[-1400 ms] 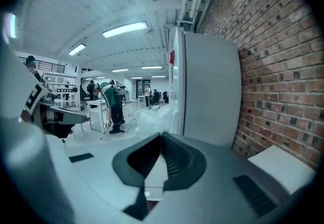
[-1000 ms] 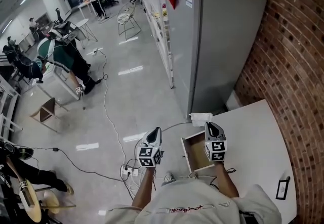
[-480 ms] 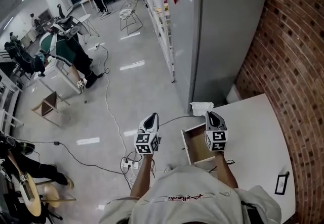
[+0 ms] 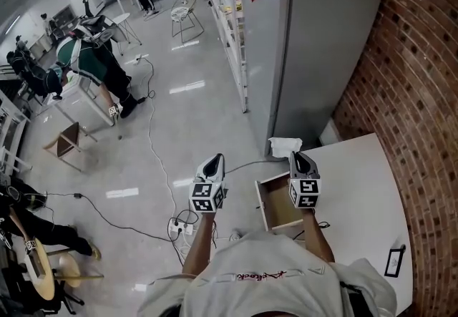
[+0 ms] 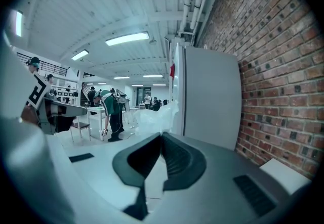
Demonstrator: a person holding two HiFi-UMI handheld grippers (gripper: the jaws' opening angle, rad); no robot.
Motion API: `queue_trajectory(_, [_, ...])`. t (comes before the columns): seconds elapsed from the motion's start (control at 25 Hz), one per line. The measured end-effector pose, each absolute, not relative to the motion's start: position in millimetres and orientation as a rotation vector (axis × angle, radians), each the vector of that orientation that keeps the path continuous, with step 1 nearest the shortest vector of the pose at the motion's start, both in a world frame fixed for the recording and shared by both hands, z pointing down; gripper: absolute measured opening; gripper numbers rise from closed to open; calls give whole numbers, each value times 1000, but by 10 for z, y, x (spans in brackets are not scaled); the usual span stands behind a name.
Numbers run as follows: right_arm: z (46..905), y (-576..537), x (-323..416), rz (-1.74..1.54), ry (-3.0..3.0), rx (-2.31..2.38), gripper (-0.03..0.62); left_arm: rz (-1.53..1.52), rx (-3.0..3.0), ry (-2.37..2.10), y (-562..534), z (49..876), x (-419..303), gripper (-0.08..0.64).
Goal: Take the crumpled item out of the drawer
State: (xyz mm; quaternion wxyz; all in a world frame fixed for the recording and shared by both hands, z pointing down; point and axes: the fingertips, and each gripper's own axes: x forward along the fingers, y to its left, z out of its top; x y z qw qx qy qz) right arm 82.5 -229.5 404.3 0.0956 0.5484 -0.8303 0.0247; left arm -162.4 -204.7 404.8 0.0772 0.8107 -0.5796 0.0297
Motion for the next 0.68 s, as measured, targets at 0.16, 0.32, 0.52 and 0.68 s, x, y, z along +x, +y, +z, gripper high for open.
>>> queue_trajectory(0.16, [4028,-2319,783,55,-2464,1617,18,101,2429,-1738,-2069,4084,-1656,9])
queue_trajectory(0.32, [4025,-2338,716,46,-2471,1604,18,108,2430,-1743,-2087,4097,-1690,9])
queue_trajectory(0.52, [4034,-2383,695,42,-2472,1592,18,109,2434,-1740,-2145,4085,-1675,9])
queue_trajectory(0.68, [4037,-2426,705,42,-2470,1594,18,113,2430,-1742,-2175,4095,-1684,9])
